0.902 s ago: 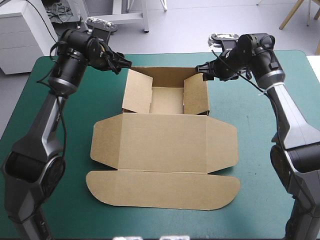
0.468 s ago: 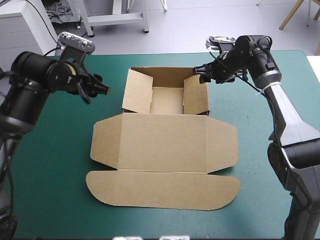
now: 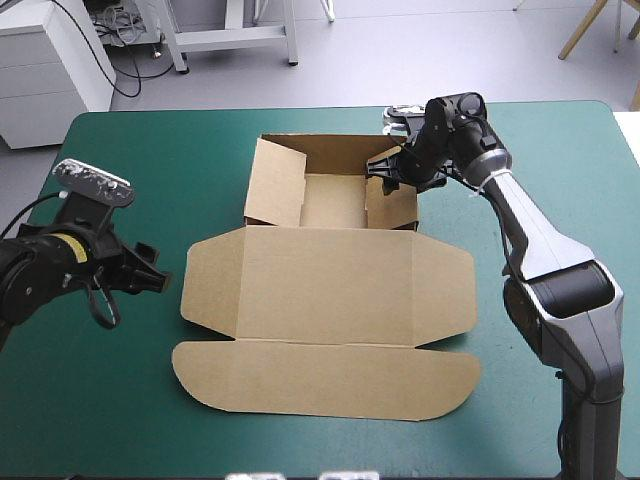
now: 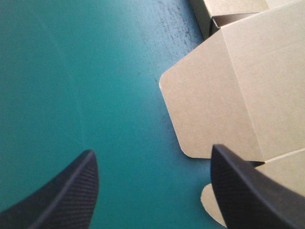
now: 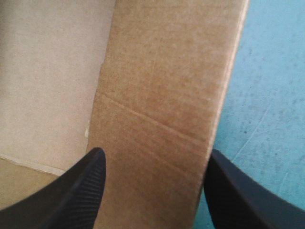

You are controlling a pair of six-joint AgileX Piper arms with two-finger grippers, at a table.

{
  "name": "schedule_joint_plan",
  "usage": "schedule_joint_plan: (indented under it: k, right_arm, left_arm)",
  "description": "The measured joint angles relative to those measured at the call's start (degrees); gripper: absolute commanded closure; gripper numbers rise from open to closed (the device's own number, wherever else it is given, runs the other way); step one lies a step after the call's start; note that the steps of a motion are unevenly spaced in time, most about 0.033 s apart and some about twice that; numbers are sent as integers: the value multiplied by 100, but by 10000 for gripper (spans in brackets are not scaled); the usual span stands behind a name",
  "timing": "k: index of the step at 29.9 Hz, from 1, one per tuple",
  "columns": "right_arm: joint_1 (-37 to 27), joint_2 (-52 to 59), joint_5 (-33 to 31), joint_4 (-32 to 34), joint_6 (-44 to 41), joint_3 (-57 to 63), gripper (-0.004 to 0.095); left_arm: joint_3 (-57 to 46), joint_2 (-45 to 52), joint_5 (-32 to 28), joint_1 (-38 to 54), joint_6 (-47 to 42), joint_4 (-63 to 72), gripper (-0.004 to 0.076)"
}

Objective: Fold the box

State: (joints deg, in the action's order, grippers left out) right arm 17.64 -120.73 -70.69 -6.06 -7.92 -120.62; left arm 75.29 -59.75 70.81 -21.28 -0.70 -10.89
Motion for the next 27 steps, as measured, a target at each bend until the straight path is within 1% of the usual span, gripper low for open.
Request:
schedule_joint_plan:
  k: [8,10,12,14,16,18,20,24,27]
  right_arm:
    - [7,-265,23,5,-148,6,348]
    - [7,-346,23,5,-190,9,378]
    - [7,-416,34,11,-241,9,446]
    - [7,-450,34,35,-261,9,566]
    - [7,-450,40,88,-271,9,734]
    - [7,-451,40,162,-273,9,931]
    - [7,-456,40,207,-266,9,914]
    - [7,-462,90,300,-215,9,924]
    - [14,-446,78,520,-115,9,927]
  left_arm:
    - [-539,849,-174,0,0,5,252]
    - [-677,989,-174,0,-13,5,252]
    - [-804,1138,-174,0,-19,5,252]
    - [-872,1239,-168,0,-19,5,252]
    - [-882,1277,-174,0,-19,5,252]
    - [-884,1288,-174,0,-19,5,252]
    - [-889,1288,-174,0,-19,5,252]
    - [-889,1288,-185,0,-19,5,252]
    - [-889,1293,-189,0,-19,0,252]
